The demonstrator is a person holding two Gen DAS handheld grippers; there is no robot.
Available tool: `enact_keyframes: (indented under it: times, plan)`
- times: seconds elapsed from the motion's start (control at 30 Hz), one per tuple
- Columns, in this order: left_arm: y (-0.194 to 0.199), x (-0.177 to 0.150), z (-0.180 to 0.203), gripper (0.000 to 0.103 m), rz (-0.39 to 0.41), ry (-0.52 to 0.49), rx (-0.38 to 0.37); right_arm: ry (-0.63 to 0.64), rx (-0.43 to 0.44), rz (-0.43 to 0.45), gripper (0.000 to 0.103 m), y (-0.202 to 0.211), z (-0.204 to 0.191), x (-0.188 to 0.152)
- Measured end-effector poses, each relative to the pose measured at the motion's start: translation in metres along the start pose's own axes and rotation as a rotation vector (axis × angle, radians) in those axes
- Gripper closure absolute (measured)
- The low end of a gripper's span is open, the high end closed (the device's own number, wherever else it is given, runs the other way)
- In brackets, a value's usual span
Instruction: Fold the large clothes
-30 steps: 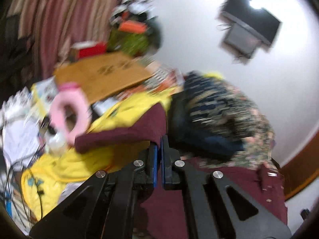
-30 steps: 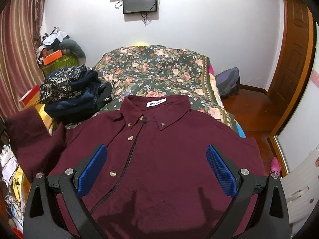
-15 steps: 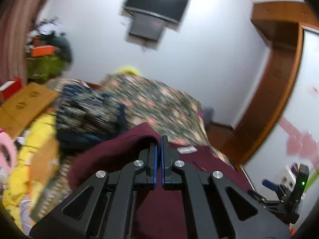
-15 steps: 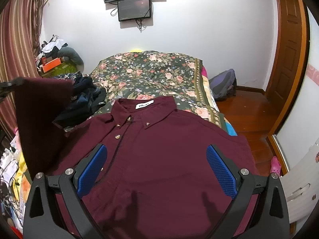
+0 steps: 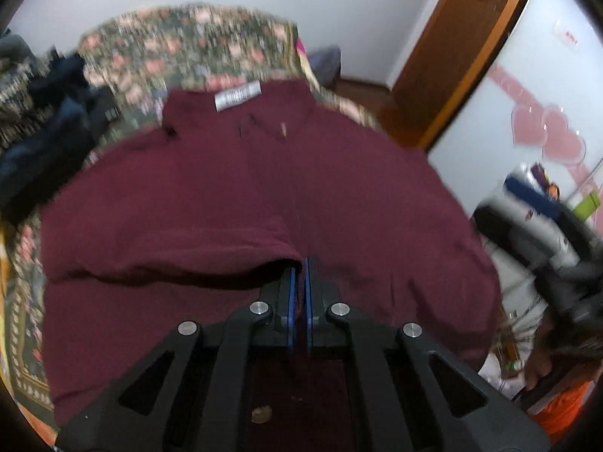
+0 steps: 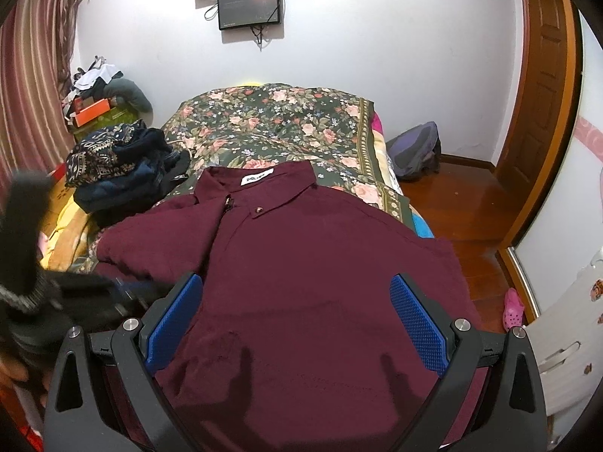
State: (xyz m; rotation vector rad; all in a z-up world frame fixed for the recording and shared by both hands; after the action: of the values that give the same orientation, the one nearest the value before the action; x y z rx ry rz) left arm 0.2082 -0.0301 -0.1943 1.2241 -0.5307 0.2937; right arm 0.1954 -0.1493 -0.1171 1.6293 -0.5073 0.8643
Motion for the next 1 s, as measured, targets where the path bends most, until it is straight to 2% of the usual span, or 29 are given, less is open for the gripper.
enact_keyframes:
  times: [0.1, 0.23, 0.27, 0.33, 0.4, 0.47, 0.57, 0.67, 0.77, 0.9, 1.0]
  plan:
    - [-0.006, -0.010, 0.002, 0.097, -0.032, -0.015, 0.010, 0.017, 0.005, -0.004, 0.004, 0.000, -0.001, 0.001]
    - [0.006, -0.016, 0.009, 0.093, -0.021, -0.079, 0.040, 0.053, 0.007, -0.015, 0.004, -0.004, -0.006, 0.004]
    - [0.011, -0.016, 0.010, 0.089, -0.011, -0.093, 0.052, 0.060, 0.009, -0.015, 0.004, -0.004, -0.009, 0.006]
    - [0.022, -0.013, 0.008, 0.079, 0.014, -0.117, 0.069, 0.061, 0.018, -0.012, 0.004, -0.004, -0.012, 0.009]
    - [0.032, -0.009, -0.001, 0.052, 0.051, -0.125, 0.099, 0.056, 0.033, -0.007, 0.004, -0.004, -0.016, 0.013]
    - [0.051, -0.006, -0.013, 0.043, 0.128, -0.107, 0.137, 0.055, 0.050, -0.002, 0.004, -0.003, -0.020, 0.018]
    - [0.069, 0.001, -0.037, 0.041, 0.175, -0.059, 0.165, 0.085, 0.073, 0.004, 0.004, -0.006, -0.034, 0.029]
    - [0.089, 0.006, -0.071, 0.040, 0.231, 0.008, 0.226, 0.126, 0.096, 0.001, 0.004, -0.010, -0.049, 0.036]
    - [0.106, 0.005, -0.113, 0.040, 0.281, 0.075, 0.337, 0.195, 0.156, -0.019, 0.004, -0.021, -0.075, 0.043]
    - [0.120, -0.004, -0.154, 0.039, 0.310, 0.124, 0.465, 0.289, 0.216, -0.069, 0.004, -0.046, -0.114, 0.045]
    - [0.127, -0.015, -0.175, 0.039, 0.306, 0.166, 0.498, 0.357, 0.262, -0.127, 0.004, -0.066, -0.139, 0.043]
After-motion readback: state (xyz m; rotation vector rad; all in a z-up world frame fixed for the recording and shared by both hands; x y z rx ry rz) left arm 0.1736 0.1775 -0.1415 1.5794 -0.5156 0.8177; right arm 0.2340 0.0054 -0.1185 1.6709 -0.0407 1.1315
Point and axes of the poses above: each gripper's, at about its wrist camera, not at the fingertips, and y roughly against the way its jaws point, z to its right, x to its top, the point moved 2 cm from there along -y, roughly the way its jaws point, and after that the axes turned 3 degrees about x, right-handed, at the moved point
